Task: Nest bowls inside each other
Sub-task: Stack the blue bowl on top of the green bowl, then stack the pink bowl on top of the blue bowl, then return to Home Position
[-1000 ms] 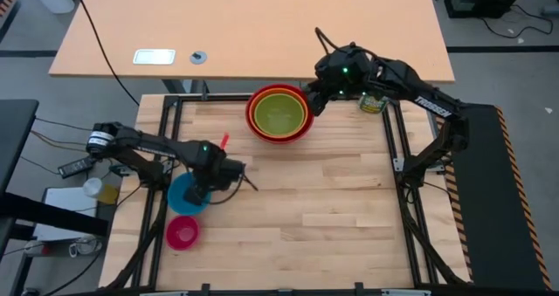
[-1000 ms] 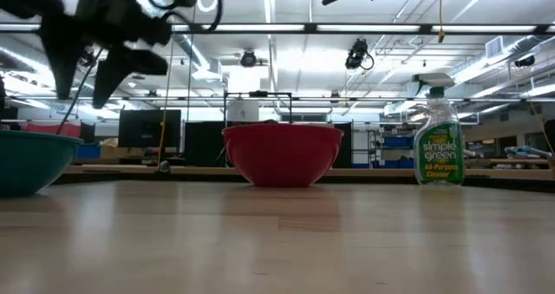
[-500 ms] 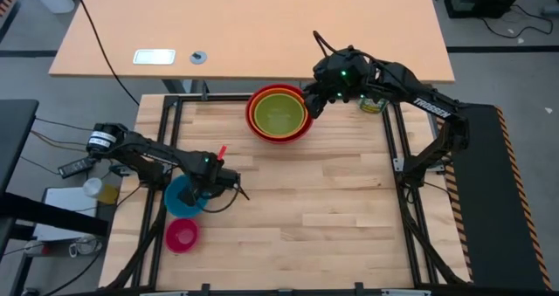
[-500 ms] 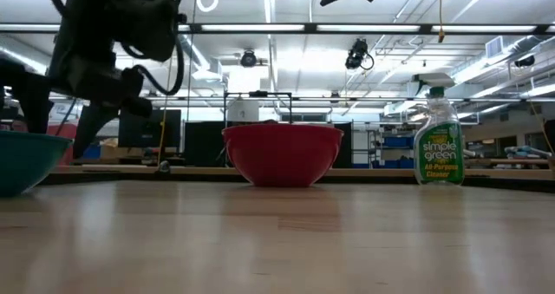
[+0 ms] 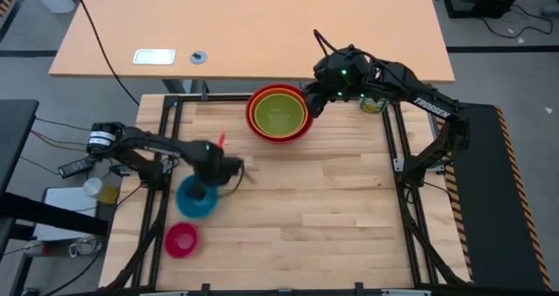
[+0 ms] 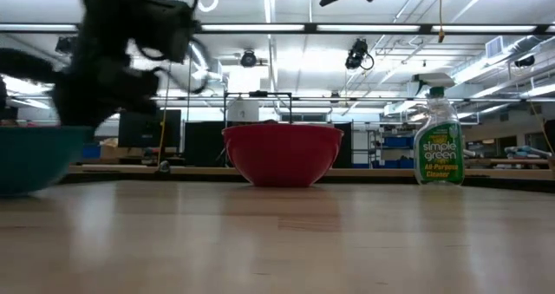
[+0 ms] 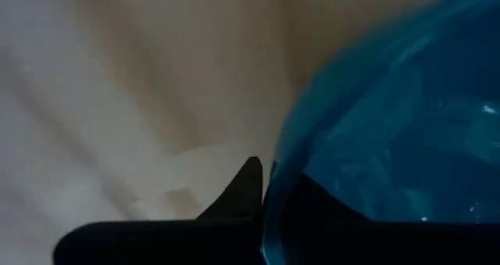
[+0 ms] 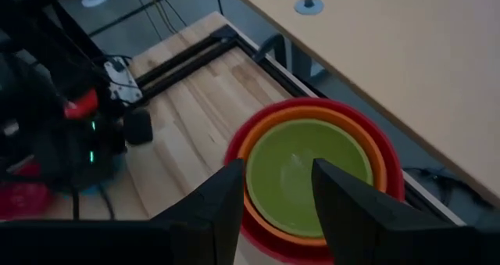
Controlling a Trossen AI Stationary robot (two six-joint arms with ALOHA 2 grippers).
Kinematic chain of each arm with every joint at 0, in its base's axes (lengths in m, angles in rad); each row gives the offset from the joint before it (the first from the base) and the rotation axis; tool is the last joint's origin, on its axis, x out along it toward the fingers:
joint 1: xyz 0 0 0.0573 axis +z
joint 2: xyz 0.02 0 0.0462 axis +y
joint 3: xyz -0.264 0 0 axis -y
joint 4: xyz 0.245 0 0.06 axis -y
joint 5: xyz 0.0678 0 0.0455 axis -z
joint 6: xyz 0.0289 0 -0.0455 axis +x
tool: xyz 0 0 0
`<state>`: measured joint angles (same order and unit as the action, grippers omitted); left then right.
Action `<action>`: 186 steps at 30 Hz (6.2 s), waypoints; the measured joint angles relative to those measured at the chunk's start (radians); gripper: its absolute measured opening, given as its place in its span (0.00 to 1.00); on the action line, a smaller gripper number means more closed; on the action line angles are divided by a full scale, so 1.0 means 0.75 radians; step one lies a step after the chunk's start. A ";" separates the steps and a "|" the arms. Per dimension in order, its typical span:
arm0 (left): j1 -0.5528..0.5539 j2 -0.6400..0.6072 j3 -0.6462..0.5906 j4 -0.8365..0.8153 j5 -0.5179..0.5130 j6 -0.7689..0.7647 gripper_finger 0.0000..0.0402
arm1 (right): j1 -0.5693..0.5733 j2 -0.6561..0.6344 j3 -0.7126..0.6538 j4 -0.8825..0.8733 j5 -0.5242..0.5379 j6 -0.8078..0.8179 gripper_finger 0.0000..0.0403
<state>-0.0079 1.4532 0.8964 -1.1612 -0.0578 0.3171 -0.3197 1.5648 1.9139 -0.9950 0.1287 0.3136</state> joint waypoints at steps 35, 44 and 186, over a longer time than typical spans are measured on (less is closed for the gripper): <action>0.814 0.784 1.171 0.313 0.095 -0.457 0.09 | -0.004 -0.115 -0.142 -0.037 0.103 0.090 0.39; 0.788 0.647 1.171 0.364 -0.141 -0.272 0.48 | -0.004 -0.117 -0.141 -0.035 0.110 0.102 0.39; 0.527 -0.025 0.547 0.782 -0.012 -0.453 0.43 | 0.055 -0.607 -0.957 0.319 0.156 0.277 0.39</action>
<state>0.3870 1.4347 1.3067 -0.5748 -0.0670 -0.0230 -0.2783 1.1096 1.1959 -0.7559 0.2460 0.5211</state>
